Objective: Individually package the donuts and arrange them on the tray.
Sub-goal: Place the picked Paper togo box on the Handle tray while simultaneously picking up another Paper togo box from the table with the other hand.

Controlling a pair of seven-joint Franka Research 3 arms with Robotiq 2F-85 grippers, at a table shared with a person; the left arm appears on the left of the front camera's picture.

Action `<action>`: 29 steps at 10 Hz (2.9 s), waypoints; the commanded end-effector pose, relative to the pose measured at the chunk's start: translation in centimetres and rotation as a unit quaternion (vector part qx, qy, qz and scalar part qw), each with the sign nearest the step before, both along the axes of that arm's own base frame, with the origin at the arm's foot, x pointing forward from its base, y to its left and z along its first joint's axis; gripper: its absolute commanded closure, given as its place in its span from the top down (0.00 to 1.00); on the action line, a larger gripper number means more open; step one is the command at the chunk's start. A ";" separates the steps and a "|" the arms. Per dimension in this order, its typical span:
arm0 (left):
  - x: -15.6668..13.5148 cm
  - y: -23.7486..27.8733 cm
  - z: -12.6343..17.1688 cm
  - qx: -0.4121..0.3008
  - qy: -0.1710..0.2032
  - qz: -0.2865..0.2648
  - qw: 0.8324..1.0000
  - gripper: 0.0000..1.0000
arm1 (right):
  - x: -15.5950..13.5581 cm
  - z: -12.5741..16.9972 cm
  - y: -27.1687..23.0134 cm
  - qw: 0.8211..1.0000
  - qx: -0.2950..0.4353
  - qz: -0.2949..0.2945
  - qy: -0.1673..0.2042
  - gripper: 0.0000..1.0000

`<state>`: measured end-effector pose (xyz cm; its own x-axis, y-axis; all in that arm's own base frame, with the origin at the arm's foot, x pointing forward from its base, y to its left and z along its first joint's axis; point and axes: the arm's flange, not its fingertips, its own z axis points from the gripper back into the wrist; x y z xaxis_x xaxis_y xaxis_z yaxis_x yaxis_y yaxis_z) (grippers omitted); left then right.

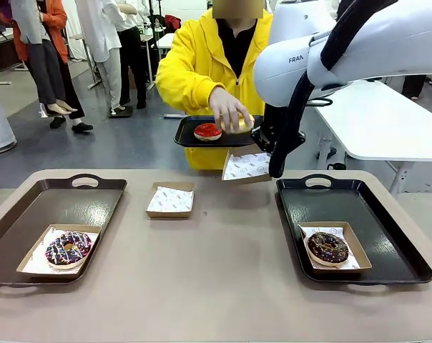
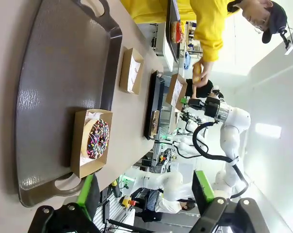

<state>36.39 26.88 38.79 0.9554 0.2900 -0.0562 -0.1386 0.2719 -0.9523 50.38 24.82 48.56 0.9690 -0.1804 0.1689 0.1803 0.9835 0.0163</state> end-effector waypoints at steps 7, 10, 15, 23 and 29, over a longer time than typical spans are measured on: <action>-0.3 0.0 0.3 0.000 -0.002 0.003 1.000 1.00 | -0.1 -0.1 -0.1 1.000 -0.001 -0.002 0.001 0.00; -0.3 0.0 0.3 0.000 -0.002 0.003 1.000 1.00 | -0.1 -0.1 -0.1 1.000 -0.001 -0.002 0.001 0.00; -0.1 0.1 0.0 0.000 0.000 0.001 1.000 1.00 | 0.0 0.0 0.0 1.000 0.000 0.000 0.000 0.01; 9.1 -12.9 11.7 0.190 -0.032 -0.032 0.981 1.00 | -1.5 4.8 -21.2 0.995 0.060 0.073 0.040 0.01; 13.9 -29.0 13.1 0.371 -0.043 -0.039 0.927 1.00 | -1.5 3.3 -23.9 0.995 0.047 0.071 0.058 0.01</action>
